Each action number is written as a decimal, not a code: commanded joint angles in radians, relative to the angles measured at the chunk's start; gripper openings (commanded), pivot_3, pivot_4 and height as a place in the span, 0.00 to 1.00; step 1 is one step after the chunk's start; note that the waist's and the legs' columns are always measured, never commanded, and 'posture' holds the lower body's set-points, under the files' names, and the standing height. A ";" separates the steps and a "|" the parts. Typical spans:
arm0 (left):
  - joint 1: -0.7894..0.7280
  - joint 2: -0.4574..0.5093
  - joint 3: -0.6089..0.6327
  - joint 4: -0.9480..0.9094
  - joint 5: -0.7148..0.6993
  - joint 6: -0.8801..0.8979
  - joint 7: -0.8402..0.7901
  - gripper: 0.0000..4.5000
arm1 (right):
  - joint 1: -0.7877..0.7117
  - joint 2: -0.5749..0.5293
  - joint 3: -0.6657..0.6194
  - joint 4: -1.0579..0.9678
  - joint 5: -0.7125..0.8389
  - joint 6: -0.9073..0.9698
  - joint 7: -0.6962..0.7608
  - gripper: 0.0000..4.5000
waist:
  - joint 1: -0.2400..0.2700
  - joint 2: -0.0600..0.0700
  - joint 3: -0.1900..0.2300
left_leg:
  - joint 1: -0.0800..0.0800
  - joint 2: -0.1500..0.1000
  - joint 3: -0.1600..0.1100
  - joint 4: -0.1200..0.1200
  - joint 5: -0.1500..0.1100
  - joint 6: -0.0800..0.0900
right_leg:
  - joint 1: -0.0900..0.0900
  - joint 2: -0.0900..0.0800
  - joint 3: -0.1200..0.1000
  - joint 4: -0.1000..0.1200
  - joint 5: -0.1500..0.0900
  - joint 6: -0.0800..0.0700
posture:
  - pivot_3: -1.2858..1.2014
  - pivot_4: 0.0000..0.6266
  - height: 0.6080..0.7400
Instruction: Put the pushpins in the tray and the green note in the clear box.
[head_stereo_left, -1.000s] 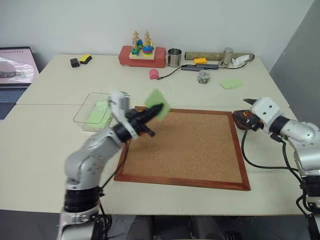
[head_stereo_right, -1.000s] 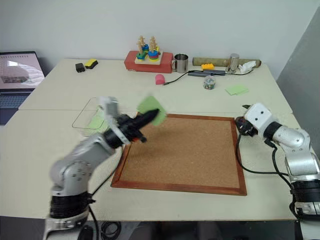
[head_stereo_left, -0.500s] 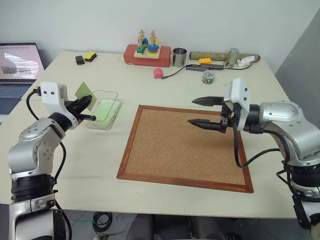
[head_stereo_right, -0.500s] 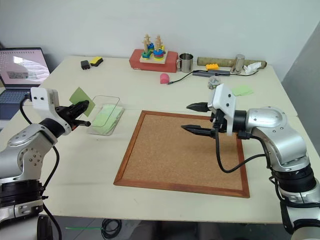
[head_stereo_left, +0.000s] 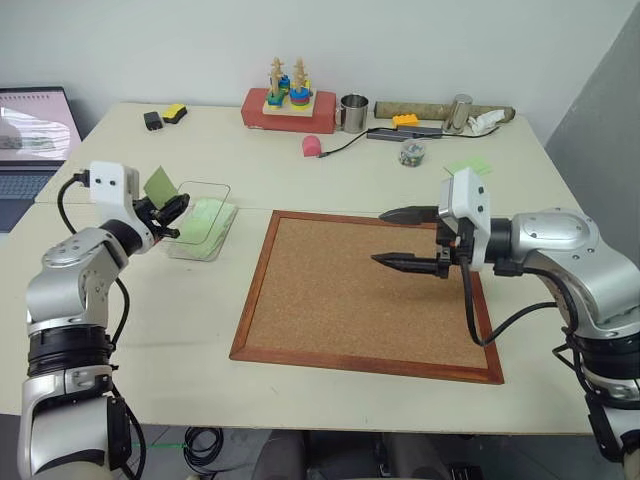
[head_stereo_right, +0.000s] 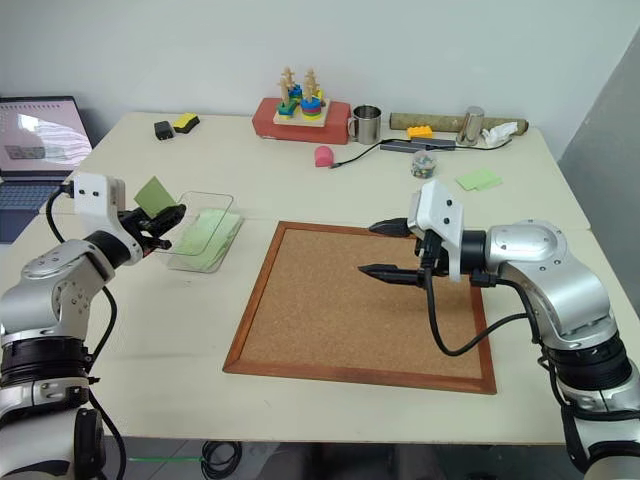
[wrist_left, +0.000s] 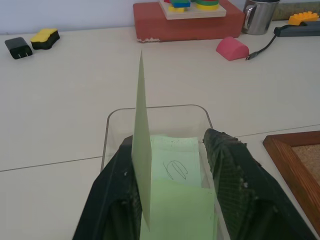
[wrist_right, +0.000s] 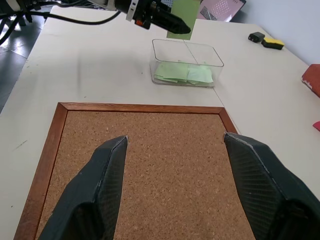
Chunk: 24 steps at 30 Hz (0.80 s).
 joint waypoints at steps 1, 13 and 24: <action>-0.008 0.029 0.015 -0.031 0.008 -0.012 -0.022 0.64 | -0.004 -0.014 -0.025 -0.037 0.005 -0.002 -0.007 0.71 | 0.000 0.000 0.000 | 0.000 0.000 0.000 0.000 0.000 0.000 | 0.000 0.000 0.000 0.000 0.000 0.000 | 0.52 0.24 1.00; 0.150 0.161 -0.033 -0.336 -0.035 0.022 -0.280 0.97 | 0.064 -0.101 -0.105 -0.025 0.002 -0.034 0.029 0.71 | 0.001 0.000 0.000 | -0.001 0.000 0.000 0.000 0.000 0.000 | -0.001 0.000 0.000 -0.001 0.000 0.000 | 0.52 0.24 1.00; 0.404 0.348 -0.010 -0.535 -0.060 0.001 -0.556 0.97 | 0.397 -0.395 -0.326 0.029 -0.043 -0.210 0.241 0.71 | 0.000 0.000 0.001 | 0.000 0.002 0.003 -0.001 0.000 0.000 | -0.001 0.001 0.002 -0.001 -0.001 -0.001 | 0.52 0.24 1.00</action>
